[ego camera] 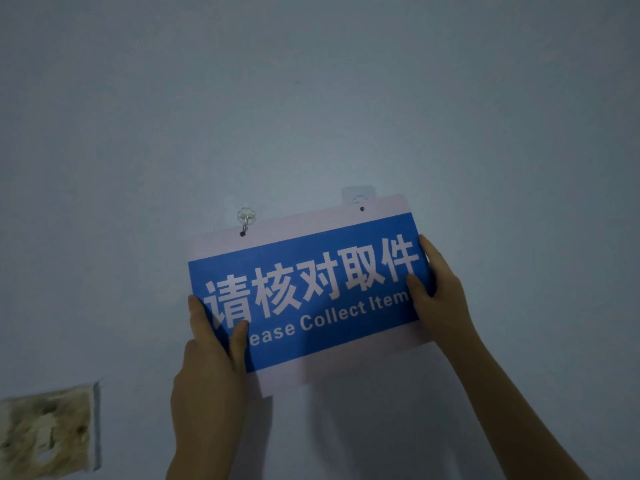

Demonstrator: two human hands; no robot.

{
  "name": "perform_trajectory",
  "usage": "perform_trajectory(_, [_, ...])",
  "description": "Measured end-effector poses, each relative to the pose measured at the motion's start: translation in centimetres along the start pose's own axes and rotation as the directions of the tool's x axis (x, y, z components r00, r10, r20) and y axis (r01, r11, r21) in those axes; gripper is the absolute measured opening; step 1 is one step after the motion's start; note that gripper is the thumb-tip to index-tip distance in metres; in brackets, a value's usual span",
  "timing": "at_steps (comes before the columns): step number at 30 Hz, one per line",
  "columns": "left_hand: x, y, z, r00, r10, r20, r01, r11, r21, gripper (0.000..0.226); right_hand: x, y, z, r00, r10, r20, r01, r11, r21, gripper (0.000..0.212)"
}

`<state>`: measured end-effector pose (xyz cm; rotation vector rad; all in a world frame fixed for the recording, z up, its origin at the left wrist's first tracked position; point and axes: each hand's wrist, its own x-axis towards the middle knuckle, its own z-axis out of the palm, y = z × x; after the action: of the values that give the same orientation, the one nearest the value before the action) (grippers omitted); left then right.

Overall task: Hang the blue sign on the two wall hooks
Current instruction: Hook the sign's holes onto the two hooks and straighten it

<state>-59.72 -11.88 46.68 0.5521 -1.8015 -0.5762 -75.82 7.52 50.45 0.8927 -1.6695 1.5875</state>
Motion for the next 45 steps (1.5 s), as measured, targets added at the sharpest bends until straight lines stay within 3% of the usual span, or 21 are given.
perform_trajectory(21, [0.3,0.0,0.2,0.998,0.05,-0.026,-0.047,0.993,0.112,0.07,-0.7,2.6,0.6,0.999,0.038,0.007,-0.038,0.999,0.034,0.06])
perform_trajectory(28, [0.3,-0.1,0.3,0.998,0.041,-0.055,-0.033,0.991,0.129,0.07,-1.1,3.7,1.7,0.996,0.038,-0.086,-0.04,0.999,-0.013,0.059])
perform_trajectory(35, [0.1,0.2,0.5,0.996,0.001,-0.093,0.024,0.963,0.269,0.072,-1.7,3.8,2.5,0.979,0.029,-0.203,-0.051,0.993,-0.103,0.055])
perform_trajectory(40, [0.4,-0.1,0.6,0.992,0.039,-0.12,0.003,0.945,0.328,0.071,-1.6,4.0,2.3,0.975,0.01,-0.22,-0.051,0.982,-0.182,0.053])
perform_trajectory(45, [0.6,-0.8,1.4,0.974,0.138,-0.178,-0.033,0.868,0.496,0.066,-1.8,4.1,2.5,0.978,0.039,-0.206,-0.073,0.985,-0.156,0.054])
